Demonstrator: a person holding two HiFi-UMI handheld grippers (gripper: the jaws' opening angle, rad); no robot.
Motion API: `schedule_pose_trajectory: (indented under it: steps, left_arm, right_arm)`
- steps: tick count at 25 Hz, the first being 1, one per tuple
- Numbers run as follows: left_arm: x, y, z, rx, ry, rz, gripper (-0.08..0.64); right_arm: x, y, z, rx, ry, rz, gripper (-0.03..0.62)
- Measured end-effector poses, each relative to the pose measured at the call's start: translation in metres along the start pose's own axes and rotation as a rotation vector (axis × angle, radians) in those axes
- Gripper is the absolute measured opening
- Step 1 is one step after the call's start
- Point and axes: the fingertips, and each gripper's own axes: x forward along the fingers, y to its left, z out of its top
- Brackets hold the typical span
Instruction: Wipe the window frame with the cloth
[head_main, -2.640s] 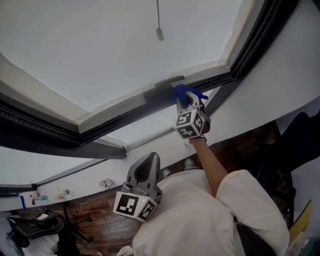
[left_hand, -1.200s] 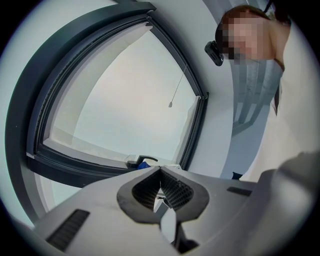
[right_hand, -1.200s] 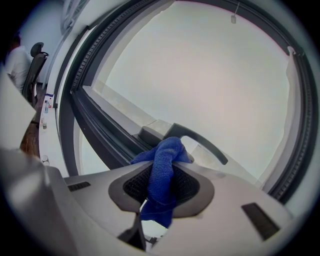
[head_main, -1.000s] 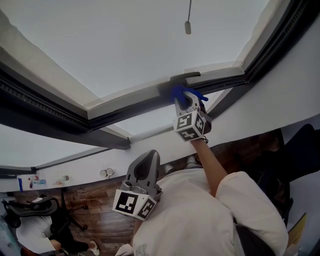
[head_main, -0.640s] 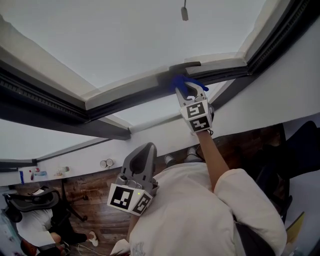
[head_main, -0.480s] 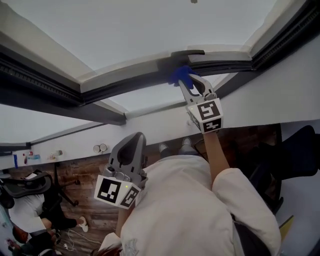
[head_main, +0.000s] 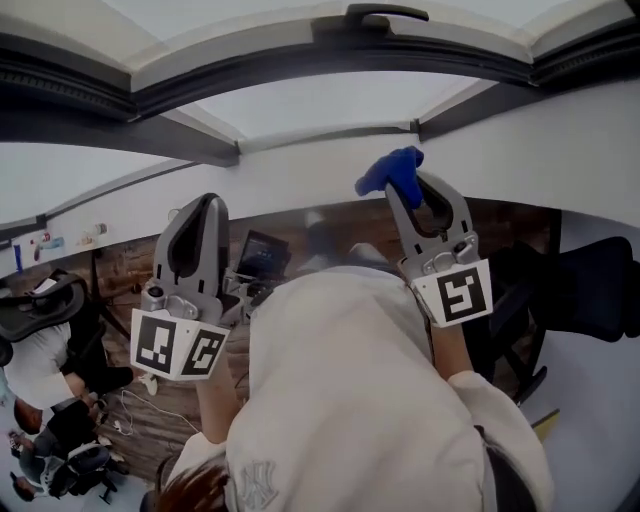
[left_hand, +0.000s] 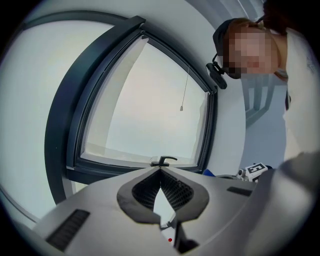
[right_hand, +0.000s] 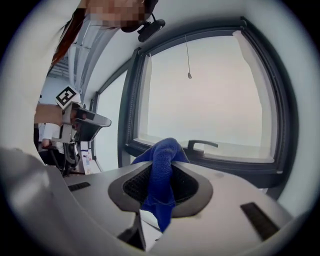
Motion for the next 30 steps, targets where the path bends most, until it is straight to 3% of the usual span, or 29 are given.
schedule_pose_trajectory:
  steps: [10, 16, 24, 30]
  left_arm:
    - [-0.067, -0.105, -0.037, -0.001, 0.045, -0.014, 0.009]
    - [-0.121, -0.149, -0.067, -0.084, 0.035, -0.044, 0.009]
    - [-0.172, -0.135, -0.071, -0.081, -0.026, 0.003, 0.009]
    - [-0.199, -0.1, -0.062, -0.076, -0.003, -0.003, 0.009]
  right_arm:
    - [-0.146, 0.034, -0.047, 0.095, 0.089, 0.016, 0.091]
    - [-0.211, 0.07, -0.066, 0.094, 0.12, 0.019, 0.091]
    - [-0.23, 0.104, -0.072, 0.093, 0.142, 0.046, 0.091]
    - [-0.213, 0.144, -0.066, 0.13, 0.183, 0.034, 0.091]
